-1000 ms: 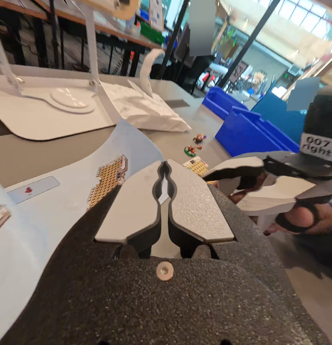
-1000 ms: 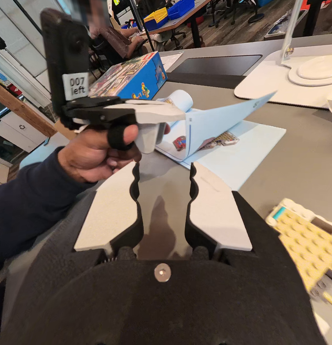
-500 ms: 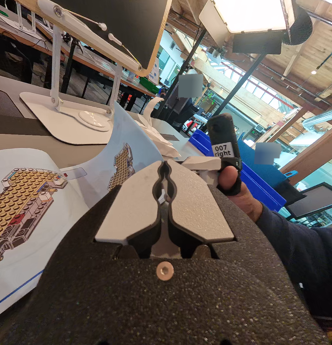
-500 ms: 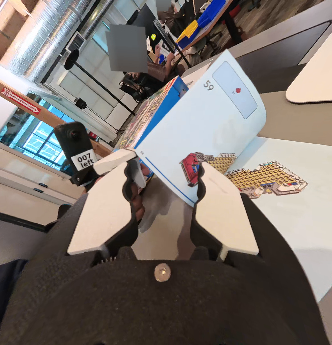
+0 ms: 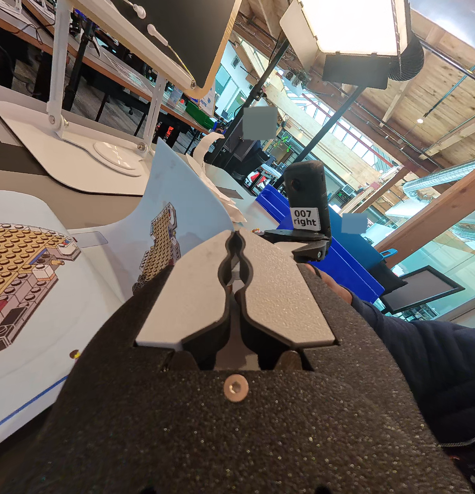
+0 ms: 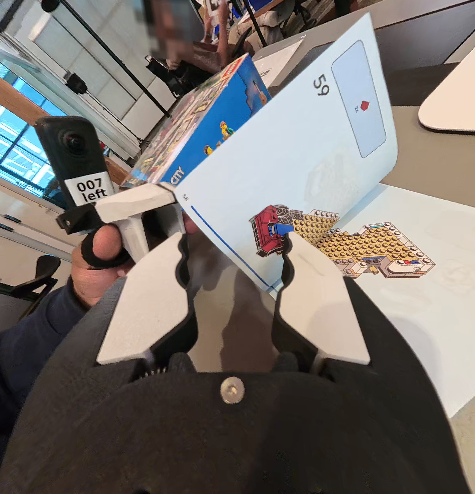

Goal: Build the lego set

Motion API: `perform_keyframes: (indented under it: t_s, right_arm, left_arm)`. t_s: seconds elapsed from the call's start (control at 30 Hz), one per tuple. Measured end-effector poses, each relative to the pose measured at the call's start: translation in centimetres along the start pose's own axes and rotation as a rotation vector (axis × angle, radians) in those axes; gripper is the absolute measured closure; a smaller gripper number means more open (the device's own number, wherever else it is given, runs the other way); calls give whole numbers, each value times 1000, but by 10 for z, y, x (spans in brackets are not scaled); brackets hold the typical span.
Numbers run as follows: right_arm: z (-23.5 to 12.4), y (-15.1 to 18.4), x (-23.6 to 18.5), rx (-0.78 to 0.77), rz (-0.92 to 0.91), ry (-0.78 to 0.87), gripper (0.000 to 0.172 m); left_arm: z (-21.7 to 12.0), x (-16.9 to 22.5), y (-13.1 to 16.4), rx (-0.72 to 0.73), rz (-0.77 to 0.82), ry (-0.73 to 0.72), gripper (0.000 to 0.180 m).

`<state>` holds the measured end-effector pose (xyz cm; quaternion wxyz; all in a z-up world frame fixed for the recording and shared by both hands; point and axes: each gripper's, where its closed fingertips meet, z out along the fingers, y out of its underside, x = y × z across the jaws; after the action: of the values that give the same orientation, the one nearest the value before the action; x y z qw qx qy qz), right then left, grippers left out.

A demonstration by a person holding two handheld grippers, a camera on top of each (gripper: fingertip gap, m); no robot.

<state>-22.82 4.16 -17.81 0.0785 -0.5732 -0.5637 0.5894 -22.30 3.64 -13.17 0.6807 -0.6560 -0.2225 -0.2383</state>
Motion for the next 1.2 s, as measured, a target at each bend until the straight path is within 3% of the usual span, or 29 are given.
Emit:
perform_keyframes:
  t_s: [0.5,0.9,1.2]
  right_arm:
    - [3,5,0,-36,-88,48,110]
    - [1,6,-1,-44,-86,35,110]
    - [2,7,-4,-52,-96,25,110]
  left_arm:
    - [3,5,1,-6,7,37,164]
    - [-5,1,-13,63,-83,66,165]
    - [-6,-3,-16,95,-204,93,175]
